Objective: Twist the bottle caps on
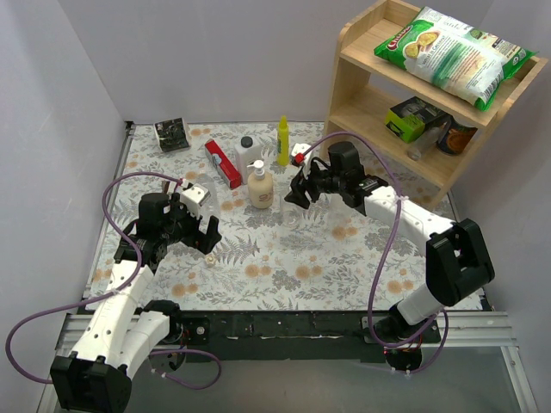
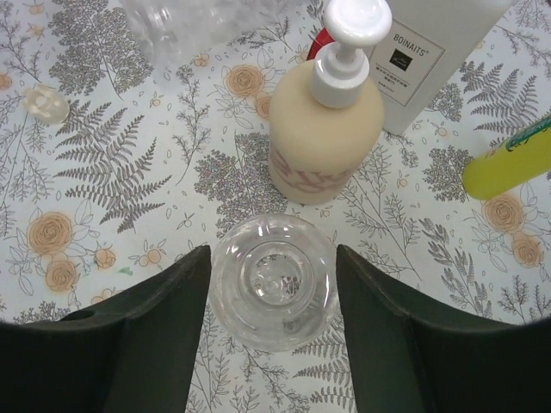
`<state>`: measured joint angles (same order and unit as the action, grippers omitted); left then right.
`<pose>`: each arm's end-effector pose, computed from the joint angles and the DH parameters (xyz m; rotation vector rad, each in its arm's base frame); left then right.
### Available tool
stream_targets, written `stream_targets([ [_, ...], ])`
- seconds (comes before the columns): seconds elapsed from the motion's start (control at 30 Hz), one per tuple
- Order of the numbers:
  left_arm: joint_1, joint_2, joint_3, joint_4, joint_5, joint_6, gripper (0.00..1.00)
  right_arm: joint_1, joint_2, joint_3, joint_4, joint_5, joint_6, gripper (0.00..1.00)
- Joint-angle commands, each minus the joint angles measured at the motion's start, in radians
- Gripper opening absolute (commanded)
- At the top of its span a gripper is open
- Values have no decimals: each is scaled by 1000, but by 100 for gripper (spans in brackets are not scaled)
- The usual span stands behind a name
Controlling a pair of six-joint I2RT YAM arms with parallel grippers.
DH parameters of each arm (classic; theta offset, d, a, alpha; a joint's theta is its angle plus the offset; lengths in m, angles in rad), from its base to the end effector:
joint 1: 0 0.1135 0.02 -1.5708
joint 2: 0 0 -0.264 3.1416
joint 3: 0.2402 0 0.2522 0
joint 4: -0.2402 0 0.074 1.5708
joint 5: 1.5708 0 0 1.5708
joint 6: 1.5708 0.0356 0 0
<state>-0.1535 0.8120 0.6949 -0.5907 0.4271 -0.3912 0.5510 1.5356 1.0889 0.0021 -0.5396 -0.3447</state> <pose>0.1652 -0.0405 0.2669 -0.0448 2.3195 -0.7681 0.2903 0.1998 0.2807 -1.1695 1.6358 0.6737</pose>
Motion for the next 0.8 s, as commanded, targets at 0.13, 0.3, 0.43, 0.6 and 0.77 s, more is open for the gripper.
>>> stream_targets([
  [0.13, 12, -20, 18, 9, 22, 2, 98, 0, 32, 25, 70, -23, -11, 30],
  [0.3, 12, -8, 92, 34, 220, 20, 98, -2, -24, 94, 1, -126, 27, 7],
  [0.43, 3, 85, 156, 101, 370, -5, 98, 0, -60, 149, 31, -279, 189, 1],
  [0.6, -78, 190, 216, 176, 441, -40, 98, 0, -57, 173, 203, -336, 449, 1],
  [0.77, -144, 269, 259, 210, 447, -64, 98, -2, -38, 184, 404, -342, 634, 1],
])
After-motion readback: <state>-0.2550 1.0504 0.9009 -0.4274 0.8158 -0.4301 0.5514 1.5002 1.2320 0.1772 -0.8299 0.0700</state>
